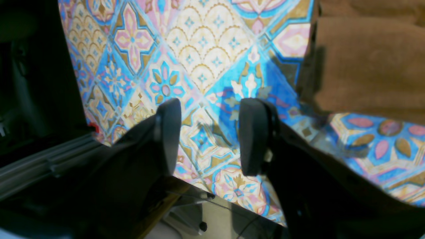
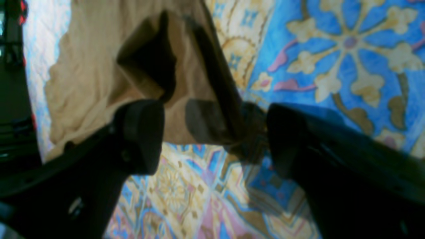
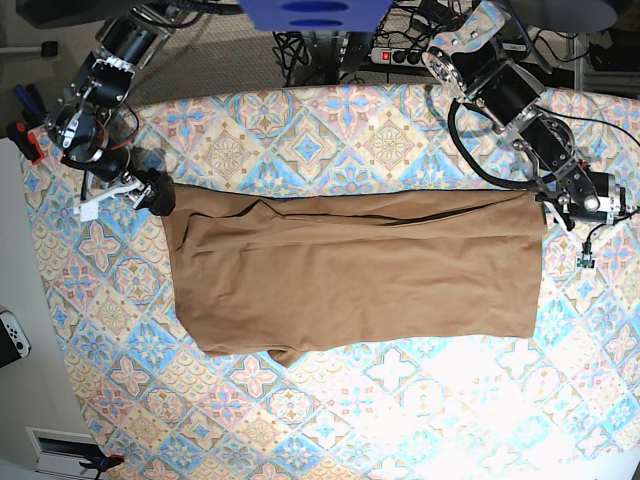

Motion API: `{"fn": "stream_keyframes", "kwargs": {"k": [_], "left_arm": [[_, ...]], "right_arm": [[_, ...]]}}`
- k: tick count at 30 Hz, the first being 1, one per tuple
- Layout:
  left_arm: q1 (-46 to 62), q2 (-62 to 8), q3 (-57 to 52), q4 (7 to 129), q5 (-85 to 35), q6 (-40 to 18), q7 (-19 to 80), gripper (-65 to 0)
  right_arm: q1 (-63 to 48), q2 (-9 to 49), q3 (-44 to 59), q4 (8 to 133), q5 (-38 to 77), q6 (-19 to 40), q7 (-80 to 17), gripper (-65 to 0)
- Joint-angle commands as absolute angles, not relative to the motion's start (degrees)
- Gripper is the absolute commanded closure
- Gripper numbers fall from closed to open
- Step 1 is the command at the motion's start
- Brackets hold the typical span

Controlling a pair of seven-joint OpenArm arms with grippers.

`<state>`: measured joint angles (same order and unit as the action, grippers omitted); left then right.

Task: Layout the t-shirt on the table in an organized manner, then fold the t-shirt properly
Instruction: 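Regrasp the folded edge with both grippers at each end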

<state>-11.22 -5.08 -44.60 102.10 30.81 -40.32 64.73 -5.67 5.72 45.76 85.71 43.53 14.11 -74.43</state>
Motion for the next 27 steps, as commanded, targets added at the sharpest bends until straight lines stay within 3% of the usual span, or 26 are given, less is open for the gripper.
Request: {"fn": "stream_keyframes", "kwargs": {"k": [1,8,13,20,27], "left_arm": [[-12.3,-5.8,-44.5,103.2,31.1,-40.0,64.3,-27.6],[-12.3,-5.7,-44.6,103.2,30.4,-40.0,64.1,-27.6],[-12.4,-5.8,-49.5,102.7,22.9,-40.0,64.5,-27.9],[-12.3,-10.2,-52.8,93.8,13.8,-40.0,70.5,-44.5],[-12.3,-14.2,-55.8,84.8,2.9,-40.0,71.6,-45.1]], "right_arm": [[-5.4,6.2,45.6,85.8,42.4,13.8,-74.9,-47.1],[-5.6,5.6,40.7,85.8,46.1,17.6,-75.4,-47.1],[-5.6,5.6,38.6,85.7,46.7,17.6,-75.3,-47.1],[-5.8,5.6,38.6,85.7,46.7,17.6,-75.3,-47.1],[-6.8,5.6,38.5,86.1,46.6,17.6,-75.3,-47.1]]}}
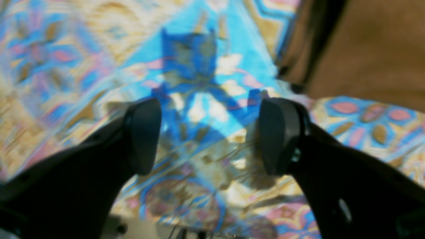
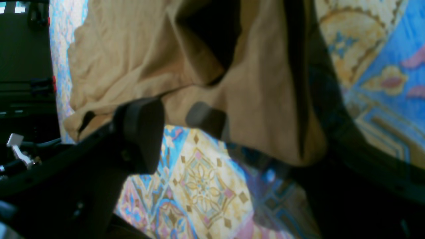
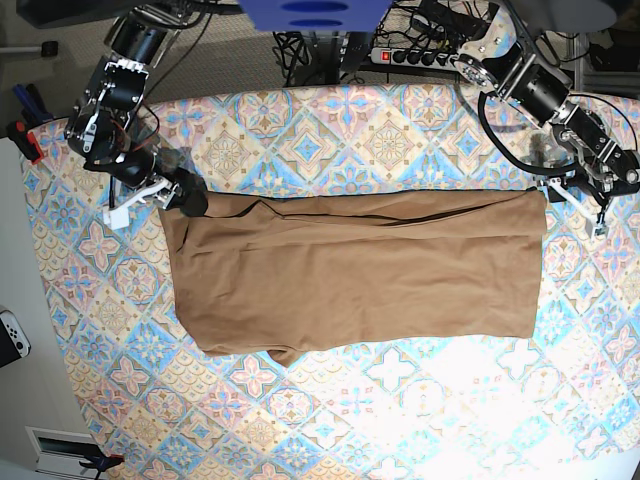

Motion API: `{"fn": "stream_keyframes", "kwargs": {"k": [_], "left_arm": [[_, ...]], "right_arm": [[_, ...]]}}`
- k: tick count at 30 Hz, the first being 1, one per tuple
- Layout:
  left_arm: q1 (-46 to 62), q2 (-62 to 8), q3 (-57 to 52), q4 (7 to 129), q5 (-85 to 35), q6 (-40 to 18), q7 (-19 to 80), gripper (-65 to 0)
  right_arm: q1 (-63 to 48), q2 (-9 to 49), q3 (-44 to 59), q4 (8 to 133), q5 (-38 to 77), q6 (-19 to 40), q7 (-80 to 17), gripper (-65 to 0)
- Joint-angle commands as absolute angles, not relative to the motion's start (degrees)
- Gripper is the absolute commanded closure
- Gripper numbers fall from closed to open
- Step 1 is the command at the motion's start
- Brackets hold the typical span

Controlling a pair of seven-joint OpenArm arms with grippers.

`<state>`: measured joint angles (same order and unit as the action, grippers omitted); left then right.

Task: Layout the t-shirt on the table in an organized manner, then fold the t-shirt properly
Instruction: 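Regrasp the folded edge with both grippers at each end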

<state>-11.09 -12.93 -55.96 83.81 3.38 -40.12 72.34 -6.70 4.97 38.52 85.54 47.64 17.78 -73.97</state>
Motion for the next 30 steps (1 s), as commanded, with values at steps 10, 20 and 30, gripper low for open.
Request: {"fn": "stream_keyframes", "kwargs": {"k": [10,20,30], "left_arm": [[-10.2,-14.5,-55.9,84.5,-12.1,-40.0,75.5,-45.1],[-7.5,-18.2,-55.7,84.1,-20.9,-40.0,75.4,-45.1],[-7.6,-17.5,-52.5,75.2,-20.7,-40.0,67.2,-45.1]], "right_arm": [[-7.4,5.6,38.5,86.2,46.6,17.6,-75.3,-47.1],[-8.5,5.6,38.5,86.3,46.6,17.7,-75.3,-47.0],[-8.5,5.6,33.3,86.3,46.6,17.8,-75.3,-47.0]]}}
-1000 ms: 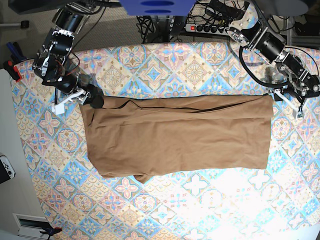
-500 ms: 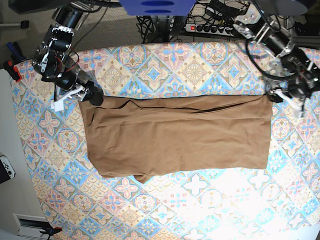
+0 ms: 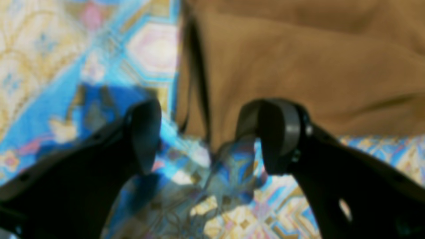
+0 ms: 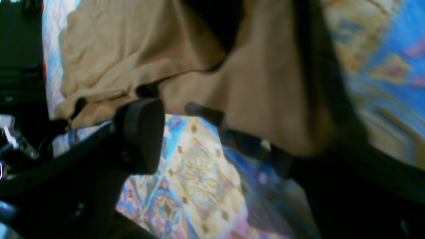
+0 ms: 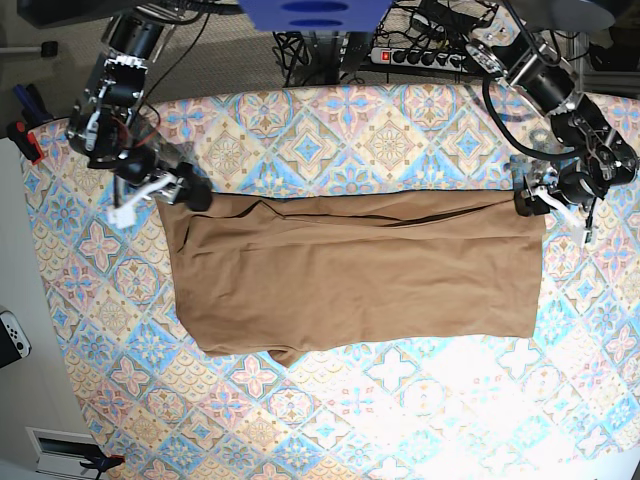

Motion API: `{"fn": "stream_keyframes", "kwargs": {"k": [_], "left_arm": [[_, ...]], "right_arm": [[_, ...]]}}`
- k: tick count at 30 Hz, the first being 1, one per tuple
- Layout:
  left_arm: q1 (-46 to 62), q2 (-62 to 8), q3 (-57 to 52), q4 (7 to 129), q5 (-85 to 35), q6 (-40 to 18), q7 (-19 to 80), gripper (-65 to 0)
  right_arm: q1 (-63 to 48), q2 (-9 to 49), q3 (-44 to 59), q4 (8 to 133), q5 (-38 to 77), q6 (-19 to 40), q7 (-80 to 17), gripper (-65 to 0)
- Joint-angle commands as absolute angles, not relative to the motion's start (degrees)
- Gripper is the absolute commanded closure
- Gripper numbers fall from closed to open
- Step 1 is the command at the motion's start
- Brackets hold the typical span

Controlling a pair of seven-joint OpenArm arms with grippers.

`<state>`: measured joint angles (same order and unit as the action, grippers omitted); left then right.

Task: Layout the t-shirt on the table in an organized manner, then fold the t-shirt properly
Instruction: 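Regrasp the folded edge with both grippers at each end, then hold the folded edge with both grippers and pull it taut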

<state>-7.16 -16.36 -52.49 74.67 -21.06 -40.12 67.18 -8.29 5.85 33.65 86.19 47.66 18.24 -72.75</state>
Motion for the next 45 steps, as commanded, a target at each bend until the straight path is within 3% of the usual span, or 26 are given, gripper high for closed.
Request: {"fn": "stream_keyframes", "kwargs": {"k": [1,5,7,14,16,17,26,28,31,35,45], "left_arm": [[-7.6,-17.6,-52.0,73.9,-20.7,-40.0,66.8,-45.1],[-7.6,-17.7,-49.9,71.8,-20.7,-40.0,65.9,-43.8],[-7.4,-17.7,-49.9,71.8,-20.7,-40.0,65.9,-38.4],[-7.7,-17.5,-49.9,71.8,-15.4,-40.0,66.0,0.0],[-7.7,-17.4,-50.0,71.8,-14.2,-40.0,66.0,0.0],[-7.7,-17.4,-50.0,71.8,-14.0,-40.0,66.0,0.0],[-7.4,-17.6,-50.1,71.9,-13.8,-40.0,66.1,0.0],[-7.3,-17.6,-50.1,71.9,-13.8,-40.0,66.2,0.0],[-7.3,-17.6,-50.1,71.9,-13.8,-40.0,66.2,-5.9],[-7.3,-17.7,-50.1,71.9,-13.7,-40.0,66.2,-9.8],[-7.3,-17.7,-50.1,72.0,-13.7,-40.0,66.2,-10.4]], "right_arm": [[-8.5,5.6,32.7,86.3,46.6,17.8,-75.2,-46.9],[-8.5,5.6,31.7,86.3,46.6,17.8,-75.1,-46.7],[-8.5,5.6,31.3,86.3,46.6,17.8,-75.1,-42.4],[-8.6,5.6,31.3,86.3,46.6,17.9,-75.3,-9.5],[-8.6,5.6,31.6,86.3,46.6,17.8,-75.3,-1.2],[-8.6,5.6,31.6,86.3,46.6,17.8,-75.3,0.0],[-10.4,5.6,31.5,86.3,47.0,17.8,-75.4,0.0],[-10.5,5.6,31.7,86.3,47.0,17.8,-75.4,-8.5],[-10.6,5.7,31.8,86.3,47.0,17.9,-75.4,-21.6],[-12.8,5.8,32.5,86.3,47.5,18.0,-75.3,-31.4],[-12.9,5.8,42.3,85.6,51.1,18.1,-75.3,-32.3]]}}
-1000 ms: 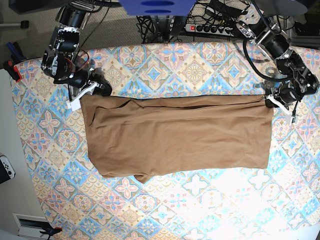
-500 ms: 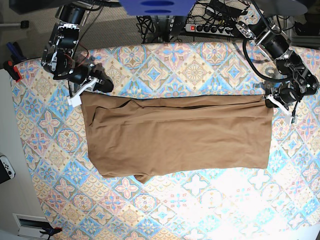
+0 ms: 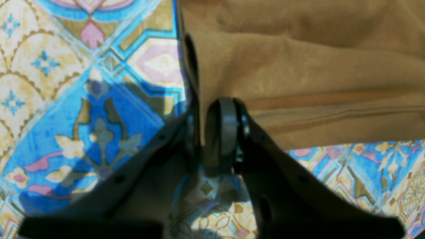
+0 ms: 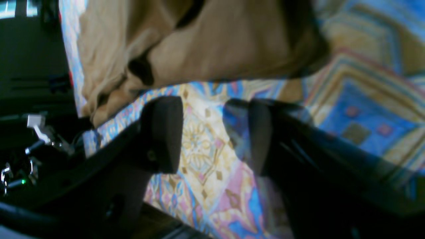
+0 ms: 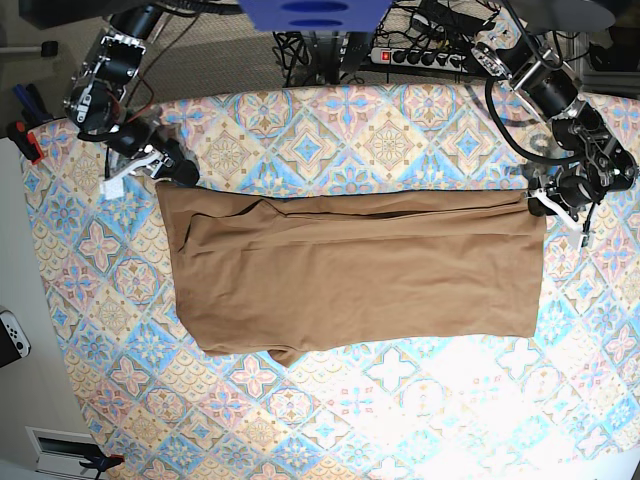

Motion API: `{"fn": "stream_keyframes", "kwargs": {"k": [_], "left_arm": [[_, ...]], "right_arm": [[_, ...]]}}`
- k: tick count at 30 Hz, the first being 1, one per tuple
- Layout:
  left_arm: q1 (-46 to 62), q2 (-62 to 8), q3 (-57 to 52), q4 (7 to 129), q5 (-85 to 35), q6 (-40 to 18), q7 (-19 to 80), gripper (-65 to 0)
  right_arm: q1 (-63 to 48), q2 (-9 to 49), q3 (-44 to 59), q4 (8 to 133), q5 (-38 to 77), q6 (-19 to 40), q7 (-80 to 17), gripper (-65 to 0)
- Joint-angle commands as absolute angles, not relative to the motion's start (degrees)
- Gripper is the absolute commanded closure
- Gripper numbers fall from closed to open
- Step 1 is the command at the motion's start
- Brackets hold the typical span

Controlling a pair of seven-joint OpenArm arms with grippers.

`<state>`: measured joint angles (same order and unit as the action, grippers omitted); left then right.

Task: Layout the t-shirt on the table in an organized manner, then fold the t-shirt properly
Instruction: 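Hold the folded edge with both grippers and pull it taut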

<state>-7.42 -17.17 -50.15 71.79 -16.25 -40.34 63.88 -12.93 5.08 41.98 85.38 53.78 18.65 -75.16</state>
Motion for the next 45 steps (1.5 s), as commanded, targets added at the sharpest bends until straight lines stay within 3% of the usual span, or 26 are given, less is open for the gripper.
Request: {"fn": "stream_keyframes", "kwargs": {"k": [1,12,41,43,45], "left_arm": [[-7.3,-17.7,-50.1,72.0,-13.7,-40.0,66.2,-10.4],[-7.3,-19.0,-50.0,72.0,-13.6,-40.0,66.2,-10.6],[-7.7,-19.4,-49.8,72.0,-13.6,-40.0,66.0,-10.5],[-7.7,-19.4,-49.8,72.0,-13.6,-40.0,66.0,-10.2],[-7.7,-19.4,-49.8,72.0,-13.6,-40.0,66.0,-9.7]], "right_arm": [[-12.8,5.8,42.4,85.6,51.1,18.1,-75.3,-32.3],[-7.0,7.4,42.2,80.0,51.1,18.1,-75.2,-32.4],[-2.3,8.3,42.1,80.0,51.0,18.0,-74.9,-31.8],[-2.3,8.3,42.1,79.7,51.0,18.0,-74.9,-28.8],[-2.3,8.3,42.1,79.7,51.0,18.0,-74.9,-20.2]]}}
